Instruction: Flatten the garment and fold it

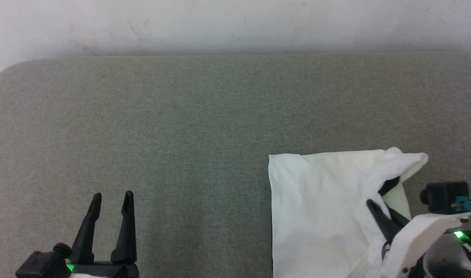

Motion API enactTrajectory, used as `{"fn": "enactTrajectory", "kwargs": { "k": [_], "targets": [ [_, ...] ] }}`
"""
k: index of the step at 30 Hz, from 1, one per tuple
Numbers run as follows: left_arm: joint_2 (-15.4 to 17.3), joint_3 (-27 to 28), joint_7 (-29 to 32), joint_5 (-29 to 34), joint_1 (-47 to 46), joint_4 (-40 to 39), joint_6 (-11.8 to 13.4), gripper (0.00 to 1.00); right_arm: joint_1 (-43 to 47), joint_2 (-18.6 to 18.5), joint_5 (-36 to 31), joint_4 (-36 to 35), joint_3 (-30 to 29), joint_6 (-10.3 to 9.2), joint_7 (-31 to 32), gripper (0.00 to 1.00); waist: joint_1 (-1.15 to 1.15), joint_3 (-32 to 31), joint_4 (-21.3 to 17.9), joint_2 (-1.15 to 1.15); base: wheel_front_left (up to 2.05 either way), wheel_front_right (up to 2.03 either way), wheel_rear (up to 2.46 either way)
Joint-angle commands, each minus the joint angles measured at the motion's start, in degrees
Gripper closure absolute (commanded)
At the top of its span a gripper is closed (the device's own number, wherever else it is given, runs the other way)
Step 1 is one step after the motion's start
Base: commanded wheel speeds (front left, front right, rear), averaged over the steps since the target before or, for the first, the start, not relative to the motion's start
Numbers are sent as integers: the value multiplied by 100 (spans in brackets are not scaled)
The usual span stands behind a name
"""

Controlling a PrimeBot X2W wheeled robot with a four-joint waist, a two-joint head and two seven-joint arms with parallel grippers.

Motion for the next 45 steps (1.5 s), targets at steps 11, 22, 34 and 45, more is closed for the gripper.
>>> {"fn": "enactTrajectory", "kwargs": {
  "k": [11,22,34,45],
  "targets": [
    [-84,-72,-53,-121,-109,136,-115,0,-144,-3,-46,3,1399,-4,225,100,0,62,431,0,0,0,0],
    [-157,-112,-111,-175,-255,261,-169,0,-651,-3,-465,1136,1655,-4,-117,100,0,254,734,0,0,0,0],
    [-186,-177,-105,-205,-232,371,-163,0,-950,-3,-906,1336,1859,-4,319,0,0,117,569,0,0,0,0],
    [-130,-168,-85,-206,-253,279,-138,0,-297,-3,-703,-281,126,-4,594,0,0,295,257,0,0,0,0]
  ]
}}
